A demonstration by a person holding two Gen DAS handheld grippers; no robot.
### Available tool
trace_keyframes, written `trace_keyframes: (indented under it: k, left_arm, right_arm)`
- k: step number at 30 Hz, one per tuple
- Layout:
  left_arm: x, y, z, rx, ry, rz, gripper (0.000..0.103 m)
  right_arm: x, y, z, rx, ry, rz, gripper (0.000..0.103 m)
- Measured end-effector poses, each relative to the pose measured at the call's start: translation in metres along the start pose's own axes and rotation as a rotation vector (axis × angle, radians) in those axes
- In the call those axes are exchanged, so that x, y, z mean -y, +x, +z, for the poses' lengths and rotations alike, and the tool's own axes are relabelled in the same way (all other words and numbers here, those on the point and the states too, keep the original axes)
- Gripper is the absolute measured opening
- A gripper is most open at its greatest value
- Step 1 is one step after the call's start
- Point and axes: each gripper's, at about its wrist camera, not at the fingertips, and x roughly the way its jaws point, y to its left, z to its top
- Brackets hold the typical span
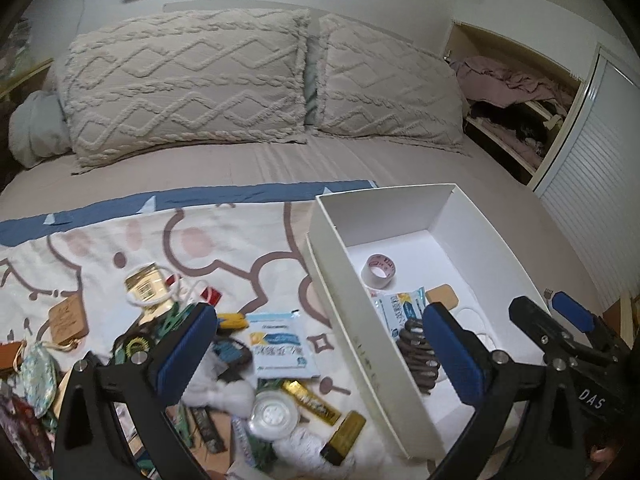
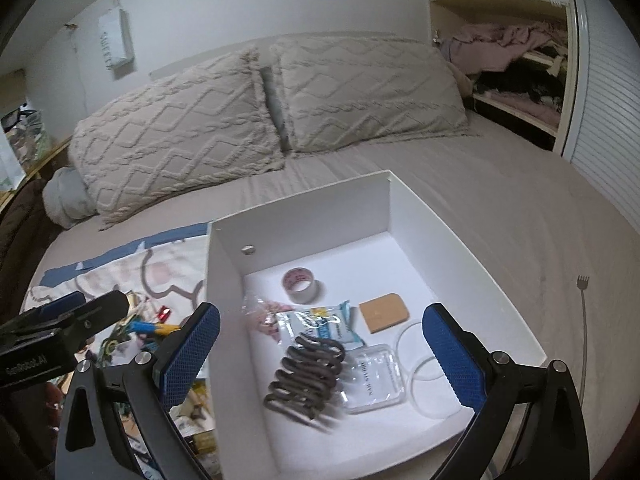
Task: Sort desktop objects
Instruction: 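Withdraw both tools from the box back toward the pile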
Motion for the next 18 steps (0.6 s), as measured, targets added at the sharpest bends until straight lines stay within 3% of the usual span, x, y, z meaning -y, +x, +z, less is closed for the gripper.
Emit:
trace_keyframes:
  k: [18]
  left_arm:
    - [-0.054,-0.121,-0.067,0.164,-0.064,0.132,0.103]
  right_arm:
    - [-0.062,-0.077,-0.046,0.113,-0.091,0.127,0.101]
